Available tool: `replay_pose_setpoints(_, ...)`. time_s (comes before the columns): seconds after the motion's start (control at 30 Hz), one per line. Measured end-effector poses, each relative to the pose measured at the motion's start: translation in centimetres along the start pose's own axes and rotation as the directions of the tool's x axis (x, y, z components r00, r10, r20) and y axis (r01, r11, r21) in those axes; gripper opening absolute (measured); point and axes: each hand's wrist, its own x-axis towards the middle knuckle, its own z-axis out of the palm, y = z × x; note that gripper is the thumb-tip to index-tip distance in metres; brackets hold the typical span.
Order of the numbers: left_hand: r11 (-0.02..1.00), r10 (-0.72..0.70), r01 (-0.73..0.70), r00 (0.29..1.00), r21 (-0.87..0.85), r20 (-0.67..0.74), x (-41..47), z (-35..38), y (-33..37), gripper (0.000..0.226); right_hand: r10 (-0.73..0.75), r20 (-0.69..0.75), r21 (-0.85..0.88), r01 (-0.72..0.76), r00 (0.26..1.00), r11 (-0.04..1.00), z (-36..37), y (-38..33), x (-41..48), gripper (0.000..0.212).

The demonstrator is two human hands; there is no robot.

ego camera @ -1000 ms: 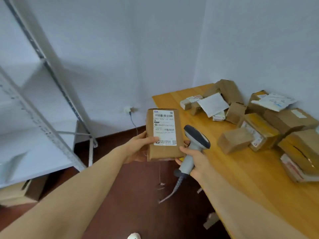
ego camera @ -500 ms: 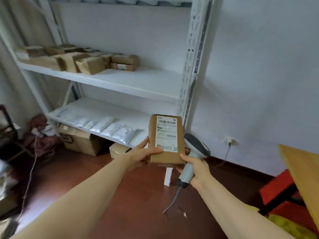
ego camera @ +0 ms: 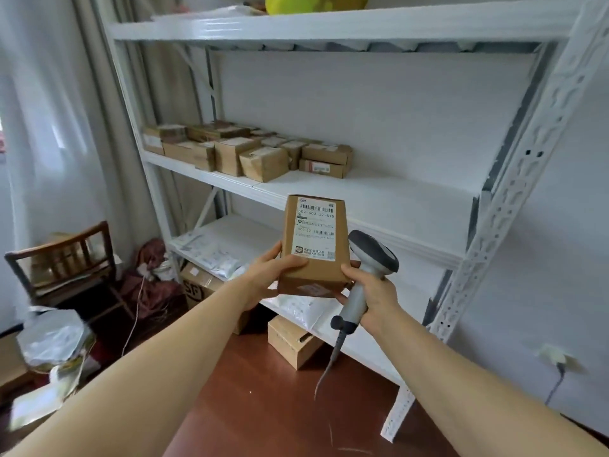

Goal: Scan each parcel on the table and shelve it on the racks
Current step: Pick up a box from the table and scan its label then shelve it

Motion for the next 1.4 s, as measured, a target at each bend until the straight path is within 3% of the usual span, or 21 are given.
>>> replay_pose_setpoints(0.17,0.999,0.038,-0.038,0.996,-0.001,-0.084,7.5,-2.2,3.9,0.036,-0.001,0.024,-0.014,0.001,1.0,1.0,5.2,-2.7,8.3,0.038)
replay_pose_setpoints(0.33,0.999,0.019,-0.024,0.985,-0.027,-0.172,16.7,-4.0,7.7,0.051,0.04,0.042,-0.007,-0.04,0.998,0.999,10.1,-5.3,17.6,0.039)
replay_pose_setpoints(0.43,1.0,0.01,-0.014,0.981,-0.024,-0.191,22.1,-4.5,9.4,0.059,0.056,0.05,-0.018,-0.055,0.997,0.998,12.2,-7.1,22.5,0.024)
replay_pose_setpoints(0.57,1.0,-0.019,0.017,0.984,-0.013,-0.178,27.8,-5.5,10.4,0.046,0.073,0.018,-0.063,-0.072,0.997,0.995,14.8,-8.5,27.6,0.021)
replay_pose_setpoints(0.7,0.996,-0.028,0.042,0.983,0.074,-0.183,33.2,-6.8,10.8,0.043,0.086,-0.013,-0.075,-0.087,0.996,0.993,17.3,-9.4,31.6,0.033)
replay_pose_setpoints(0.83,0.964,-0.008,0.047,0.989,0.261,-0.147,39.1,-8.2,10.8,0.072,0.119,-0.05,-0.11,-0.124,0.992,0.986,19.3,-10.6,35.6,0.017)
replay_pose_setpoints(1.0,0.898,0.027,-0.007,0.999,0.441,-0.039,44.3,-9.8,11.4,0.083,0.107,-0.125,-0.145,-0.125,0.986,0.982,21.5,-10.9,40.8,0.021)
replay_pose_setpoints(1.07,0.781,0.098,-0.078,0.995,0.62,0.002,45.6,-10.8,11.6,0.095,0.077,-0.173,-0.164,-0.105,0.982,0.981,22.2,-11.0,42.7,0.028)
replay_pose_setpoints(1.13,0.485,0.232,-0.242,0.962,0.84,0.143,47.0,-12.0,11.9,0.101,0.041,-0.23,-0.147,-0.076,0.972,0.986,22.7,-11.3,44.4,0.046)
replay_pose_setpoints(1.2,0.164,0.312,-0.393,0.891,0.905,0.33,48.3,-12.9,12.3,0.1,0.024,-0.261,-0.13,-0.06,0.965,0.99,23.0,-11.7,45.8,0.056)
replay_pose_setpoints(1.23,0.062,0.327,-0.437,0.858,0.897,0.396,49.1,-13.0,12.5,0.096,0.025,-0.269,-0.111,-0.057,0.963,0.992,23.0,-11.9,46.3,0.055)
replay_pose_setpoints(1.33,-0.151,0.355,-0.475,0.792,0.867,0.496,51.2,-11.8,13.3,0.083,0.019,-0.308,-0.05,-0.036,0.951,0.998,23.3,-12.4,46.9,0.049)
replay_pose_setpoints(1.4,-0.236,0.365,-0.439,0.787,0.867,0.498,52.0,-10.4,13.8,0.082,0.017,-0.333,-0.028,-0.028,0.943,0.999,23.1,-12.5,47.2,0.05)
